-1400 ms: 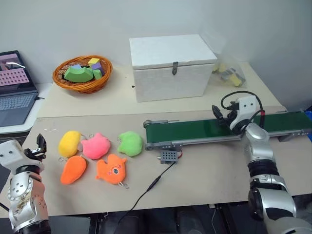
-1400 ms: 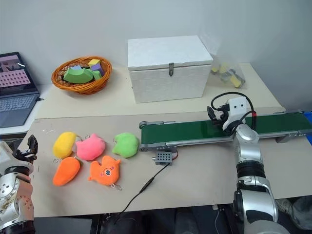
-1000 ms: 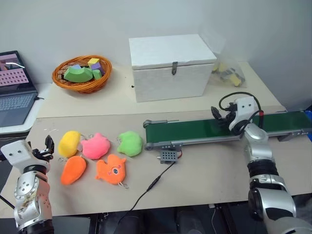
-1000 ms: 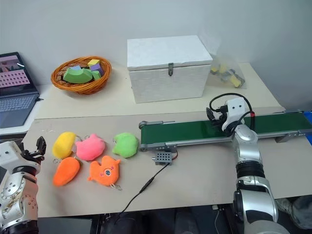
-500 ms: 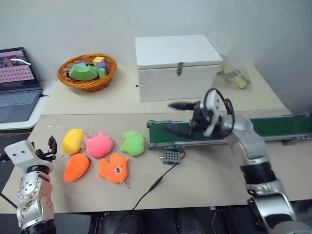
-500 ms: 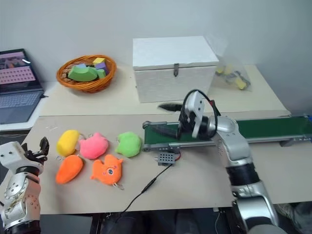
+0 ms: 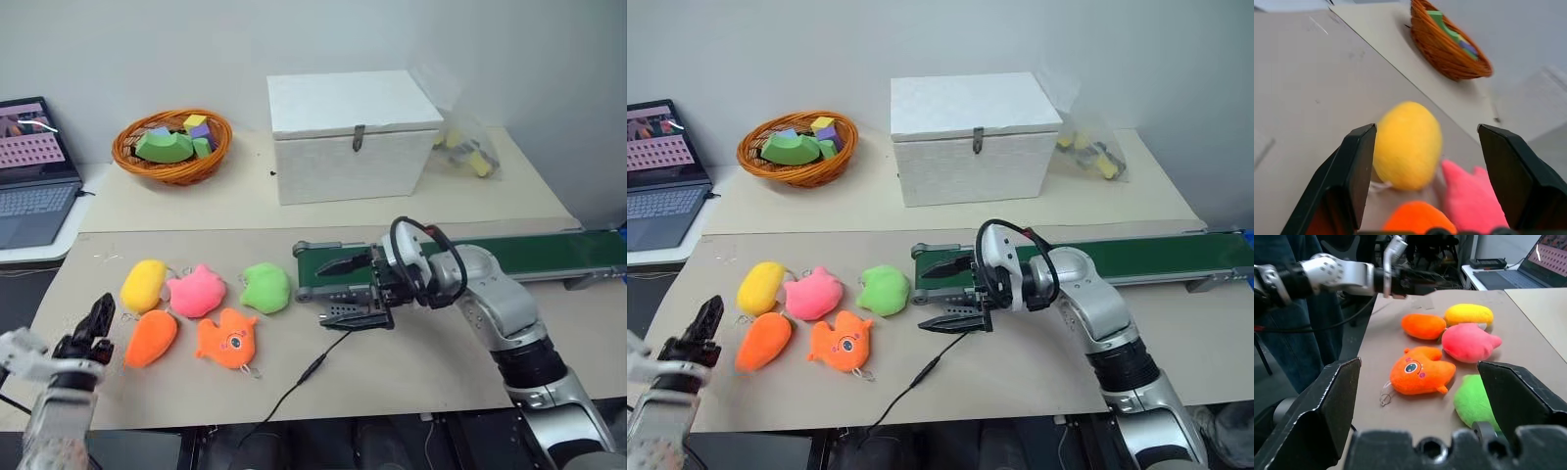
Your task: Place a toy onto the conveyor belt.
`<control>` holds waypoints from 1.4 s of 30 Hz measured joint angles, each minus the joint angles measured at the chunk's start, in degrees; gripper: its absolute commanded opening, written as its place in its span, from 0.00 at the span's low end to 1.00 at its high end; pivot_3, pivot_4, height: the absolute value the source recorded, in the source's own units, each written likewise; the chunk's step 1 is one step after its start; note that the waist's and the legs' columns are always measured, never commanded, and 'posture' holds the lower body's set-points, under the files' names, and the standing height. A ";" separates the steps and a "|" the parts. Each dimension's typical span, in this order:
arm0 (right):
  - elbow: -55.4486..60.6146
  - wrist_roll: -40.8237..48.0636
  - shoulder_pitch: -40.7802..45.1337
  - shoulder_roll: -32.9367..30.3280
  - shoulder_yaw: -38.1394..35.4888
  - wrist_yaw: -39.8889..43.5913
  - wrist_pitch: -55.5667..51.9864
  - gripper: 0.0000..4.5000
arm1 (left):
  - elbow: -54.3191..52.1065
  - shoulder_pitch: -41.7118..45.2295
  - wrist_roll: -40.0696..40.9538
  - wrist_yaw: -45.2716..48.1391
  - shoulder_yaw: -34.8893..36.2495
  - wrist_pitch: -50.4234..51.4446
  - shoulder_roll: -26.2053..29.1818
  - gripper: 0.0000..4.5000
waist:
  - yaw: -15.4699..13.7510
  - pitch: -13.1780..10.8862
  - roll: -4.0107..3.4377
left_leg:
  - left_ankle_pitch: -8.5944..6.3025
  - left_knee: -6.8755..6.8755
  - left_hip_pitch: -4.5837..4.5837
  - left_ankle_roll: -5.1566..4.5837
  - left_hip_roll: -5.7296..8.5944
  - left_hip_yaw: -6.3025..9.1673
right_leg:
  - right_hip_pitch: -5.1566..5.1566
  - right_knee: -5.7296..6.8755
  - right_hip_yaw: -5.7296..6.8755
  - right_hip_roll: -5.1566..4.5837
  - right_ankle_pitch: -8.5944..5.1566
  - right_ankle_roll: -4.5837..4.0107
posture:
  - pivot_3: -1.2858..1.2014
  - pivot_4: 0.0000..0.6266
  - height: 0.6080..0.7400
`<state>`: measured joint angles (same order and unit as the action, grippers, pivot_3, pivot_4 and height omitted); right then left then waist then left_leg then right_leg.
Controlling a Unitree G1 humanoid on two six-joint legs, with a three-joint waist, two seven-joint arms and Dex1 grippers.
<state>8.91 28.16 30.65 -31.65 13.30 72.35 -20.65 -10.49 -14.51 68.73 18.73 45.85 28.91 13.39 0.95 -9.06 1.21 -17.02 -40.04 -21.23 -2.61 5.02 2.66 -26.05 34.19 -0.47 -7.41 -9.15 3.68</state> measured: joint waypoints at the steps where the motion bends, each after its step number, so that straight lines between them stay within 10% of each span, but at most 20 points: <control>1: -0.01 -0.19 -0.05 0.25 0.08 0.00 0.05 1.00 | -0.62 -2.79 3.97 1.21 0.99 1.19 -0.71 0.78 | -0.11 0.00 0.00 | 0.00 -0.01 0.02 0.00 0.00 0.00 | 0.03 0.02 0.00 0.00 0.00 0.00 | 0.52 0.24 1.00; 42: -1.95 -3.15 -0.70 1.92 -1.31 -4.14 1.23 1.00 | 0.17 -10.07 -1.51 2.86 -6.85 3.34 0.87 0.78 | -0.29 -0.03 0.05 | -0.36 0.21 0.88 -0.43 -0.03 0.05 | 0.93 -0.14 0.04 0.07 -0.14 -0.14 | 0.52 0.24 1.00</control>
<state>6.96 25.01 29.95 -29.72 12.00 68.21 -19.42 -10.32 -24.58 67.22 21.60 39.01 32.26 14.27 0.66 -9.09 1.26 -17.38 -39.84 -20.36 -3.04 5.00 2.71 -25.12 34.05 -0.43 -7.35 -9.29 3.55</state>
